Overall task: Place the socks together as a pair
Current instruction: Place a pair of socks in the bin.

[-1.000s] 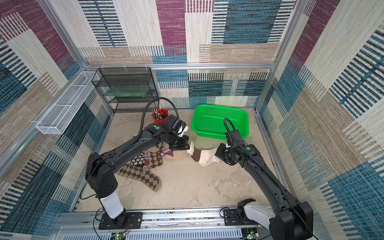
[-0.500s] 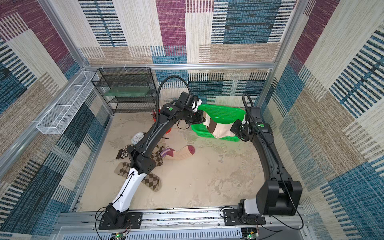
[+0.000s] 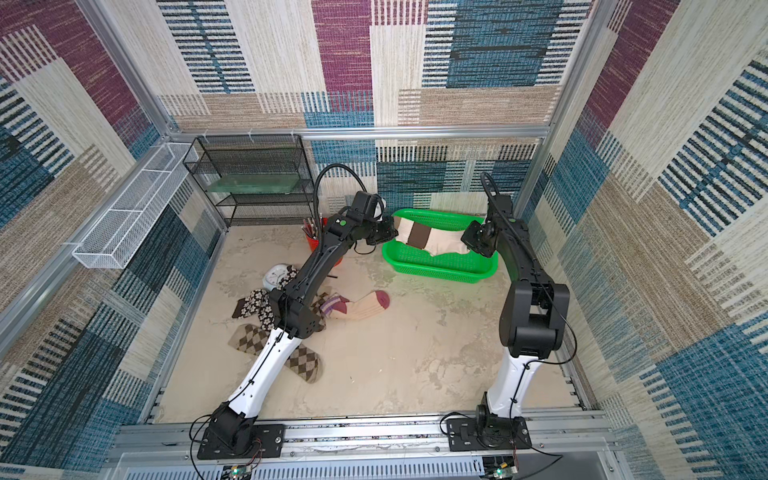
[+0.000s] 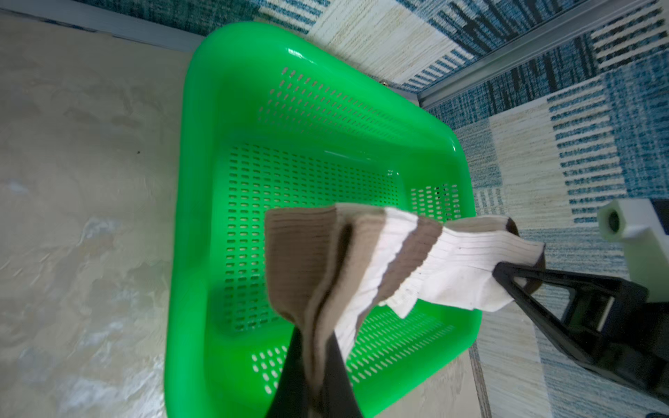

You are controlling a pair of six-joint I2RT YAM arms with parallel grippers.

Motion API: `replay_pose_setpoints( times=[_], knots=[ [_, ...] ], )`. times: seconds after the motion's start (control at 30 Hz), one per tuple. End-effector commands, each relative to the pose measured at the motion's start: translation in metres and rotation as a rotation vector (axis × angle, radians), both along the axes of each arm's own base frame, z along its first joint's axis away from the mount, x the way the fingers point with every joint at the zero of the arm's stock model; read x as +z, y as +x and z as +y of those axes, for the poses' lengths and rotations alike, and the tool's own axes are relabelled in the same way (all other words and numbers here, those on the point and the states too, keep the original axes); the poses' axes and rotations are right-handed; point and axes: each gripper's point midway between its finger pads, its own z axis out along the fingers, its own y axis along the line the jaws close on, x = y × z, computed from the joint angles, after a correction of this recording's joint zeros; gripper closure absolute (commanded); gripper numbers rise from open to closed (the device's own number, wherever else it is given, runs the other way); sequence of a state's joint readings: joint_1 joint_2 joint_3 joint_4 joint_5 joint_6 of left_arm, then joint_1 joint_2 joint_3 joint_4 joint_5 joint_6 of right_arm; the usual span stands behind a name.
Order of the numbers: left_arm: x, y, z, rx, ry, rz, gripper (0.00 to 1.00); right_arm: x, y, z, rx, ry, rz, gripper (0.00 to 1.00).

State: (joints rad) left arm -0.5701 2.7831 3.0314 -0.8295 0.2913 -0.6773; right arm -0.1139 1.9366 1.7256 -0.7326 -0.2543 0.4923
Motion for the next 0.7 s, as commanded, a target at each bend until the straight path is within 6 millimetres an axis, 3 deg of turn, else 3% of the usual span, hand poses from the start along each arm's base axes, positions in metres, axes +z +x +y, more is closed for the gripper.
replay_pose_setpoints(
  times=[0.0, 0.2, 0.4, 0.5, 0.53, 0.67],
  knots=[
    [0.007, 0.014, -0.012, 0.001, -0.064, -0.068, 0.99, -0.006, 0.016, -0.002, 0.017, -0.014, 0.013, 1.0],
    [-0.02, 0.012, -0.025, -0.026, -0.069, -0.041, 0.97, -0.031, 0.026, 0.0, 0.026, -0.012, 0.078, 0.99],
    [-0.045, 0.009, -0.02, -0.032, -0.002, -0.014, 0.94, -0.058, 0.015, -0.005, 0.029, -0.056, 0.154, 0.97],
    [-0.049, 0.01, -0.017, -0.03, 0.004, -0.005, 0.87, -0.064, 0.012, -0.009, 0.035, -0.069, 0.17, 0.92],
    [-0.05, 0.011, -0.016, -0.029, -0.002, 0.0, 0.83, -0.064, 0.012, -0.011, 0.033, -0.076, 0.173, 0.87],
    [-0.038, 0.014, -0.004, -0.014, 0.007, -0.013, 0.48, -0.059, 0.01, -0.025, 0.011, -0.087, 0.181, 0.61]
  ],
)
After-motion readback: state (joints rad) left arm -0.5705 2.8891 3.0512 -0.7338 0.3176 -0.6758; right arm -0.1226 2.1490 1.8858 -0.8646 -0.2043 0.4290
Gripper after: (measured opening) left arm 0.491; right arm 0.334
